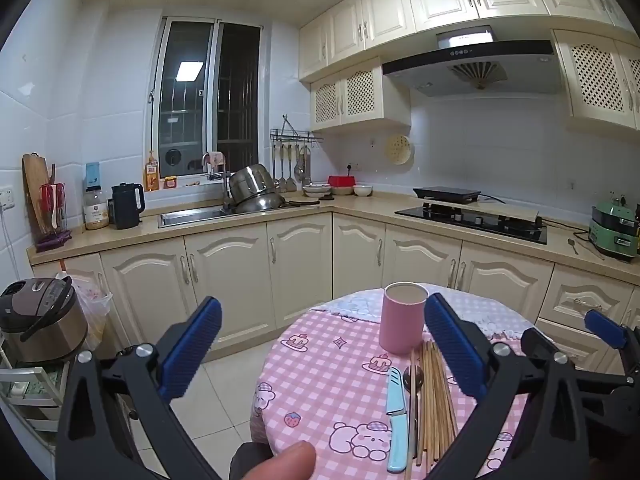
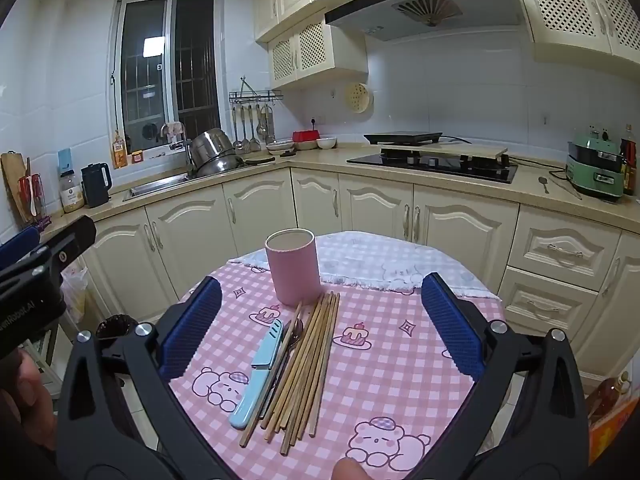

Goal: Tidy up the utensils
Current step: 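Move both tools toward the utensils lying beside the pink cup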

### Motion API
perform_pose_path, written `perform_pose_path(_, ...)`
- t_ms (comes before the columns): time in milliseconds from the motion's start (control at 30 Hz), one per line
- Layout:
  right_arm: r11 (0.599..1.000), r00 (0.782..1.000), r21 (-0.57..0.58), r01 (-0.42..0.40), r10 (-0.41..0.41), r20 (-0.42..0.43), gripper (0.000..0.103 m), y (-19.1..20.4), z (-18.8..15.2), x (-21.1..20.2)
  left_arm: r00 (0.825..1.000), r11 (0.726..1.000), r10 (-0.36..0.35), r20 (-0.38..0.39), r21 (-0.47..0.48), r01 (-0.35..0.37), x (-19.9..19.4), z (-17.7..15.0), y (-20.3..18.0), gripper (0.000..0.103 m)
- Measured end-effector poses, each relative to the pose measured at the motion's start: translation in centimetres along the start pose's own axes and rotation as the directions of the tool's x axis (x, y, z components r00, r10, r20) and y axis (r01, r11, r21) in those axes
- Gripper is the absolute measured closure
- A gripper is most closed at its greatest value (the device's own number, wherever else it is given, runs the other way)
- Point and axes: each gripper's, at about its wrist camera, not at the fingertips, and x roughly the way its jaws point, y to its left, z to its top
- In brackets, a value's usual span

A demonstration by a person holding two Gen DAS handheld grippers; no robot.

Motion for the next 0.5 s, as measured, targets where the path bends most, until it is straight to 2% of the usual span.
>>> perform_pose_path(167,1.000,1.000,0.002,0.004,-0.004,0.002,0.005,-0.1,0.0,0.1,1.000,1.000,-0.017,-0.008,0.002,0.017,0.2,-0.1,0.1,0.004)
perform_pose_path(267,1.000,1.000,0.000,0.017,-0.017,0.010,0.005,0.2,0.4,-0.1,0.999,0.998,-0.044,-0.022,-0.035,0.043,0.7,-0.5,1.4,0.004)
perform_pose_path(500,1.000,0.999,-0.001,0.024,-0.024,0.023,0.005,-0.2,1.6,0.1,0.998,0.998,-0.054,-0.027,-0.030,0.053,1.0,-0.2,0.6,0.004)
